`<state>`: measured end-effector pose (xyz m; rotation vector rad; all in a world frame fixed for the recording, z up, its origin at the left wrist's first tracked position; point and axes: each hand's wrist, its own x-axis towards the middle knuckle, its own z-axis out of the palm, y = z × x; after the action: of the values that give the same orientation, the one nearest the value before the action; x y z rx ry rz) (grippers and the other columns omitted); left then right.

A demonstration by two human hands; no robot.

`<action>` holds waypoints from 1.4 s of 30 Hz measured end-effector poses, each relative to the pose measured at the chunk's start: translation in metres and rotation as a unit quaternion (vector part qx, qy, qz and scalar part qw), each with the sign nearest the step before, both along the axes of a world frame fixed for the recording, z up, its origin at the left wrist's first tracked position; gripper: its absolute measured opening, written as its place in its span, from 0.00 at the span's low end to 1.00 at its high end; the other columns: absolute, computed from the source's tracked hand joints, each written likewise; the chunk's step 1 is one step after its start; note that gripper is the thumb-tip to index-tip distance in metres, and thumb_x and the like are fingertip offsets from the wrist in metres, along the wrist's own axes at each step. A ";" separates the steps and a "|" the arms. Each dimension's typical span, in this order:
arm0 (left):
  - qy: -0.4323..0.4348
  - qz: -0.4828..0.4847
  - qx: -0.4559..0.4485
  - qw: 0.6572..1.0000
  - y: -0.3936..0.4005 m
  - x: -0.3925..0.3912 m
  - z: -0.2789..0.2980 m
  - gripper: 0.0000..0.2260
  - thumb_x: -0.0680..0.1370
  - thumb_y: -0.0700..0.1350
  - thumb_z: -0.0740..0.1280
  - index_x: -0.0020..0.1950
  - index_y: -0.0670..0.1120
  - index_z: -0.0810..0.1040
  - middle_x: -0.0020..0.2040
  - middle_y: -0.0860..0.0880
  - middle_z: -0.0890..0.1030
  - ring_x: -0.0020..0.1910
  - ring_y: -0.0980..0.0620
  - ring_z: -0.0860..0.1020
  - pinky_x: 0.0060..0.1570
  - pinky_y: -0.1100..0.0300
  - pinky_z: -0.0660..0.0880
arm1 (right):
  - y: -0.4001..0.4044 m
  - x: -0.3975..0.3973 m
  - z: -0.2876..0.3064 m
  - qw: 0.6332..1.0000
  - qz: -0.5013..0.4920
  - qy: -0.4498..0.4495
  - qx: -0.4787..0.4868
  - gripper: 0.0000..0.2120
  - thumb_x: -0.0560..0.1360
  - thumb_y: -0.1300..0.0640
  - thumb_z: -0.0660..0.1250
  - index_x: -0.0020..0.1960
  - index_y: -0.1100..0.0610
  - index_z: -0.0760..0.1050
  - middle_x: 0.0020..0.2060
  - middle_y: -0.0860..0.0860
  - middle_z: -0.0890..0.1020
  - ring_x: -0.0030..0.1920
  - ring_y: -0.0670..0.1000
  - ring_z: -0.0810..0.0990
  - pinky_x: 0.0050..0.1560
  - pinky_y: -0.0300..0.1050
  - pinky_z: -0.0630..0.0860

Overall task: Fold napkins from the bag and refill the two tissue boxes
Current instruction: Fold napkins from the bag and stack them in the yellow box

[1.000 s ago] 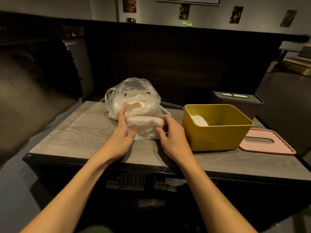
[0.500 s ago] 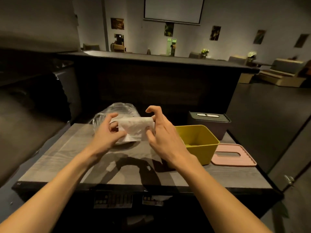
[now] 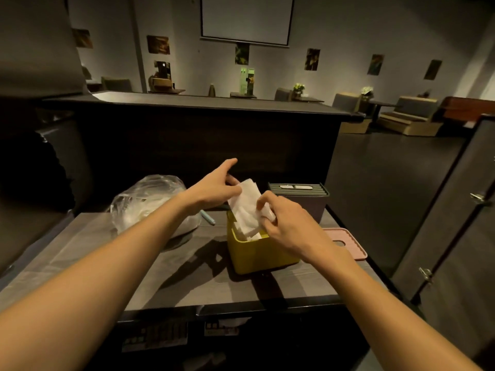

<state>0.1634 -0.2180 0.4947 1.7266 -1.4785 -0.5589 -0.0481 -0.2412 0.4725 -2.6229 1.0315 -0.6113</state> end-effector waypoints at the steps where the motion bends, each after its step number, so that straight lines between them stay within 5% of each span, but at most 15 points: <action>1: -0.037 -0.012 0.016 0.999 -0.005 -0.002 0.002 0.39 0.80 0.41 0.69 0.84 0.53 0.50 0.62 0.51 0.78 0.54 0.56 0.79 0.51 0.62 0.75 | 0.001 -0.001 -0.002 1.000 -0.005 -0.002 0.005 0.10 0.84 0.49 0.63 0.65 0.45 0.70 0.59 0.50 0.80 0.54 0.51 0.80 0.55 0.53 0.82; 5: -0.165 -0.032 0.058 0.984 -0.020 -0.009 0.004 0.35 0.81 0.41 0.69 0.83 0.52 0.55 0.69 0.46 0.75 0.60 0.51 0.77 0.58 0.58 0.75 | -0.002 -0.002 -0.008 0.999 -0.017 -0.010 0.051 0.12 0.84 0.41 0.62 0.62 0.45 0.74 0.55 0.48 0.83 0.54 0.49 0.81 0.60 0.53 0.80; 9: -0.254 -0.030 0.060 0.965 -0.020 -0.016 -0.008 0.33 0.79 0.39 0.71 0.81 0.53 0.63 0.74 0.46 0.64 0.63 0.48 0.77 0.56 0.60 0.78 | -0.004 0.001 -0.018 0.997 -0.029 -0.007 0.073 0.24 0.84 0.34 0.52 0.63 0.48 0.78 0.54 0.47 0.85 0.58 0.49 0.81 0.72 0.58 0.68; 16: -0.370 -0.008 0.042 0.928 -0.008 -0.030 -0.024 0.23 0.80 0.45 0.72 0.74 0.52 0.73 0.72 0.48 0.62 0.66 0.49 0.71 0.58 0.60 0.75 | -0.007 0.008 -0.033 0.995 -0.026 0.019 0.096 0.28 0.85 0.35 0.43 0.53 0.44 0.80 0.50 0.47 0.85 0.60 0.50 0.79 0.75 0.60 0.55; 25: -0.480 -0.022 0.107 0.870 -0.004 -0.042 -0.025 0.20 0.76 0.46 0.75 0.67 0.53 0.77 0.67 0.47 0.64 0.64 0.48 0.67 0.52 0.58 0.75 | -0.009 0.011 -0.033 0.991 -0.014 0.100 0.086 0.26 0.86 0.37 0.42 0.59 0.42 0.78 0.59 0.50 0.83 0.67 0.53 0.75 0.75 0.62 0.54; 28: -0.467 -0.047 0.084 0.879 -0.003 -0.040 -0.021 0.17 0.77 0.45 0.75 0.66 0.51 0.80 0.65 0.49 0.70 0.61 0.51 0.72 0.53 0.58 0.78 | -0.008 0.008 -0.027 0.993 -0.009 0.109 0.052 0.26 0.85 0.36 0.44 0.68 0.43 0.77 0.68 0.50 0.76 0.72 0.53 0.69 0.75 0.63 0.54; 31: -0.441 -0.058 0.078 0.892 -0.002 -0.039 -0.011 0.08 0.79 0.43 0.72 0.59 0.47 0.83 0.55 0.49 0.81 0.50 0.53 0.80 0.51 0.57 0.81 | -0.004 0.007 -0.017 0.998 0.035 0.056 0.012 0.22 0.86 0.40 0.50 0.68 0.45 0.78 0.66 0.47 0.78 0.70 0.48 0.71 0.74 0.58 0.60; 36: -0.420 -0.047 0.122 0.898 -0.005 -0.036 -0.024 0.09 0.80 0.42 0.71 0.60 0.46 0.83 0.44 0.53 0.79 0.43 0.55 0.79 0.46 0.59 0.79 | 0.009 0.013 -0.016 0.991 0.100 0.083 0.035 0.21 0.87 0.41 0.52 0.59 0.49 0.81 0.45 0.43 0.80 0.47 0.44 0.78 0.54 0.46 0.73; 38: -0.388 -0.039 0.116 0.913 -0.006 -0.034 -0.031 0.12 0.80 0.42 0.71 0.64 0.46 0.82 0.52 0.50 0.82 0.49 0.53 0.81 0.51 0.59 0.79 | 0.009 0.013 -0.025 0.994 0.083 0.058 0.042 0.19 0.87 0.41 0.52 0.50 0.46 0.79 0.38 0.42 0.77 0.40 0.43 0.77 0.43 0.41 0.69; 42: -0.357 -0.045 0.106 0.927 -0.006 -0.036 -0.035 0.16 0.80 0.45 0.71 0.68 0.46 0.80 0.62 0.48 0.83 0.59 0.51 0.82 0.59 0.57 0.79 | 0.008 0.008 -0.027 0.996 0.059 0.040 0.055 0.21 0.87 0.42 0.52 0.41 0.47 0.76 0.34 0.44 0.76 0.36 0.44 0.77 0.38 0.38 0.66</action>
<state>0.1275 -0.2238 0.4599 2.1742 -2.0614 -0.1231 -0.0405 -0.2333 0.4457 -2.6076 0.8969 -0.4126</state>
